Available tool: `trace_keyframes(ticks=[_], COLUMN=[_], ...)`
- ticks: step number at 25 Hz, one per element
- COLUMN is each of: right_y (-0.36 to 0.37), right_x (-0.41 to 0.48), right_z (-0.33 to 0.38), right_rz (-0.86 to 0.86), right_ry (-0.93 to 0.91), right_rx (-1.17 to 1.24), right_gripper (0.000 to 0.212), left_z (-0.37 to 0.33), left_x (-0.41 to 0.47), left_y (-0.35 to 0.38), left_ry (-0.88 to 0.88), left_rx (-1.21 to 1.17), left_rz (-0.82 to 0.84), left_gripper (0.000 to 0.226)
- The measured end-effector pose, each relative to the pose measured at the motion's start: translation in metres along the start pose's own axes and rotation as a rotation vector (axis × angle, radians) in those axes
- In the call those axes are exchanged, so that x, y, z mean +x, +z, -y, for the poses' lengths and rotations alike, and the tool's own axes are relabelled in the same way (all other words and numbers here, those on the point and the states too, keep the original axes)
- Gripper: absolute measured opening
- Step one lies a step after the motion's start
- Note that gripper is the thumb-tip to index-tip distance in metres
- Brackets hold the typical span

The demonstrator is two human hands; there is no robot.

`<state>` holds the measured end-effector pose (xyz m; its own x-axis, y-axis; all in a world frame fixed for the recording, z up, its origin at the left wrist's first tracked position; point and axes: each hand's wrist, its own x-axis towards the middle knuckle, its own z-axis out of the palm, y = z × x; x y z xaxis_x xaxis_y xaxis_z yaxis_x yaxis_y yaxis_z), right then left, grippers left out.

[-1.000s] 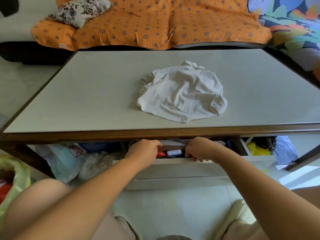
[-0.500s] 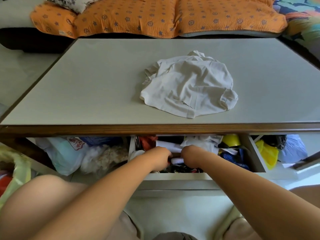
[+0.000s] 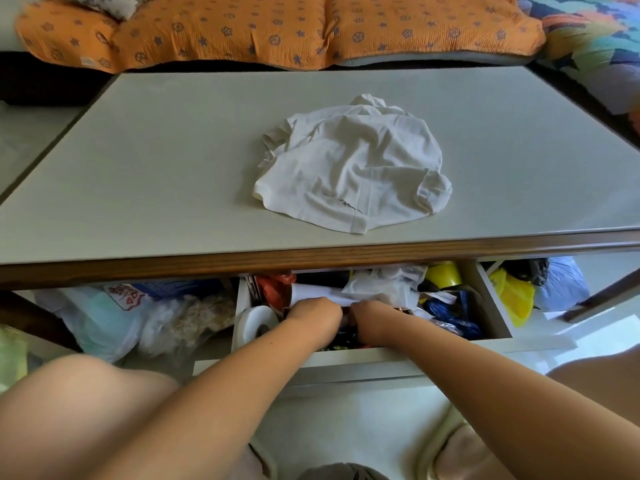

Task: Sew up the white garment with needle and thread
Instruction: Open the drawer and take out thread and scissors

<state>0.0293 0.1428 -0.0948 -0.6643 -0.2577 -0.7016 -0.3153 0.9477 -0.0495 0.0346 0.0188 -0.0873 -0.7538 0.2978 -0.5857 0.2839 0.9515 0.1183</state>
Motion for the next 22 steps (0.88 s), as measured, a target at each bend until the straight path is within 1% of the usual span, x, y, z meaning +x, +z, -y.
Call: trace_keyframes(ticks=[2,4,6,10,12,15,16,19,21,22], right_y=[0.006,0.009,0.009,0.005,0.004,0.000,0.000,-0.002,0.000,0.003], right_x=[0.003,0.005,0.001,-0.010,-0.013,-0.014,-0.012,-0.008,-0.010,-0.011], right_z=[-0.001,-0.003,-0.003,-0.003,-0.003,-0.002,-0.003,-0.005,-0.003,-0.001], right_rz=[-0.020,-0.053,-0.046,-0.048,-0.055,-0.002,-0.007,-0.020,-0.018,-0.042], right_ry=[0.000,0.007,0.016,0.029,0.039,0.080,0.111,0.230,0.260,0.249], right_rx=[0.016,0.030,0.021,0.051,0.089,0.154,0.196,0.460,0.627,0.717], right_gripper=[0.036,0.033,0.030,0.032,0.033,0.036,0.035,0.028,0.016,0.011], left_z=[-0.007,-0.013,-0.018,-0.021,-0.020,-0.020,-0.020,-0.021,-0.021,-0.020], left_x=[0.000,0.000,0.001,-0.002,-0.005,-0.010,-0.011,-0.010,-0.008,-0.007], left_y=[-0.003,-0.005,-0.007,-0.011,-0.012,-0.008,-0.007,-0.004,-0.001,0.001], left_ry=[0.005,0.008,0.002,-0.007,0.001,0.031,0.031,0.014,0.027,0.039], left_rx=[0.071,0.142,0.178,0.200,0.172,0.145,0.141,0.135,0.149,0.157], left_rz=[-0.033,-0.035,-0.019,0.002,-0.017,-0.059,-0.075,-0.118,-0.112,-0.107], left_gripper=[0.024,0.025,0.027,0.031,0.033,0.031,0.029,0.027,0.029,0.029])
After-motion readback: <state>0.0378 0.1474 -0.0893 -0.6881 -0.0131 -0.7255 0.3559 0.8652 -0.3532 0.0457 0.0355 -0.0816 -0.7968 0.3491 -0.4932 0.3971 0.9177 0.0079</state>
